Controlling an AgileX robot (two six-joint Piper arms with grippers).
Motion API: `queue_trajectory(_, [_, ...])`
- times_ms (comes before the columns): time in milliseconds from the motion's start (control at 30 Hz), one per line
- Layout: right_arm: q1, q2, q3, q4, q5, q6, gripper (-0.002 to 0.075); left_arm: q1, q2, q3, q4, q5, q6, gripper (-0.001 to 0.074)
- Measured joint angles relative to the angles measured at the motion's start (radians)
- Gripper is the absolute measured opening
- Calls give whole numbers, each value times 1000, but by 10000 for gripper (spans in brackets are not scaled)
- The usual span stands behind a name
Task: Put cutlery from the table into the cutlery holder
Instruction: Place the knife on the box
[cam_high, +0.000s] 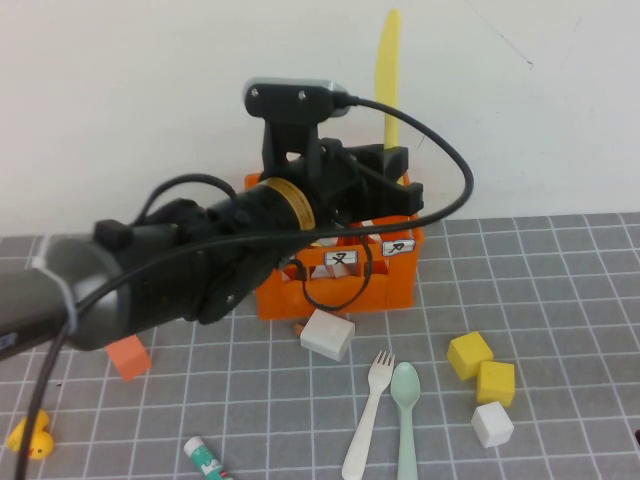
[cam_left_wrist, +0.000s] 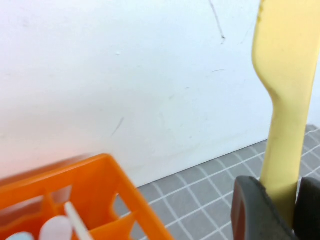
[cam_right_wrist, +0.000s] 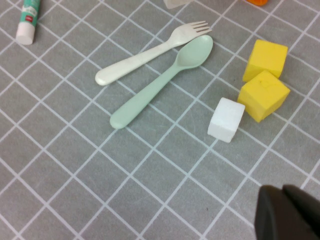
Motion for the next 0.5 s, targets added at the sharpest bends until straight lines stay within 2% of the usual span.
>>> queue_trajectory(200, [0,0,0,0,0,-15,-3,16,53,0,-22,-119,0,143])
queue_trajectory(500, [0,0,0,0,0,-22,-3,69,93,0,-70,-192,0,143])
